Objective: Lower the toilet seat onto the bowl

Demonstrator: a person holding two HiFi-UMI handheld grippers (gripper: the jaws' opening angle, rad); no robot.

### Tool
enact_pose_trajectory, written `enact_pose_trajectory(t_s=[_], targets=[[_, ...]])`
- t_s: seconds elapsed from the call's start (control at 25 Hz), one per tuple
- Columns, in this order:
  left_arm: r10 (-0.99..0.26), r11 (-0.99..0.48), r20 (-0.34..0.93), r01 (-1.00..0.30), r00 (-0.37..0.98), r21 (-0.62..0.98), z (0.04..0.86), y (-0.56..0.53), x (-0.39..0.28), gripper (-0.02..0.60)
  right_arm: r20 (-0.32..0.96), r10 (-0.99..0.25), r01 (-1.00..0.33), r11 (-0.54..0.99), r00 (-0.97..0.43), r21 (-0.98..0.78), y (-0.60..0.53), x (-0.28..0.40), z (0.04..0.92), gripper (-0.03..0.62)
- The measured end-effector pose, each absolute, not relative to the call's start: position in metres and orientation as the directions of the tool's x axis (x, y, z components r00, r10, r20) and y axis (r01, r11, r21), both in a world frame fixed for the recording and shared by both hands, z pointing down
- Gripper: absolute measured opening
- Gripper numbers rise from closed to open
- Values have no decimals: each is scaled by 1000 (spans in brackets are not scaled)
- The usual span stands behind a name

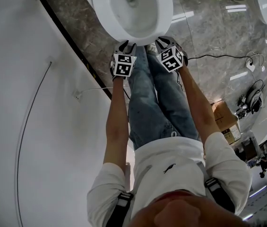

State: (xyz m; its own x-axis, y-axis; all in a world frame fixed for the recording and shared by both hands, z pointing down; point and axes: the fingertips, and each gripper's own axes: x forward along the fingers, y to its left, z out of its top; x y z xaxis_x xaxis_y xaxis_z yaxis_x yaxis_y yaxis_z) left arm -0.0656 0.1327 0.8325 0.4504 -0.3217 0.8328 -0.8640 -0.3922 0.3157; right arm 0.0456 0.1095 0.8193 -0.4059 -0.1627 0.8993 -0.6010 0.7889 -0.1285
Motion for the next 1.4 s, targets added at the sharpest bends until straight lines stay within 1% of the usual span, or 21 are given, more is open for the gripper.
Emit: enact_pose_trajectory(t_s=[0.24, 0.6, 0.8, 1.08, 1.4], targets=[[-310, -395, 837, -862, 450, 317, 843, 134, -64, 152, 904, -160, -612, 780, -396, -130, 110, 47, 831, 74], [-333, -391, 820, -860, 465, 328, 838, 132, -61, 152, 894, -181, -618, 776, -410, -126, 108, 44, 826, 63], [-384, -399, 791, -858, 476, 323, 817, 122, -58, 148, 857, -228, -613, 781, -462, -123, 98, 35, 802, 54], [-464, -416, 751, -865, 469, 282, 777, 101, -64, 105, 809, -295, -610, 787, -508, -96, 80, 31, 767, 48], [-544, -434, 701, -869, 462, 236, 730, 76, -62, 74, 749, -362, -604, 794, -555, -64, 58, 30, 714, 40]])
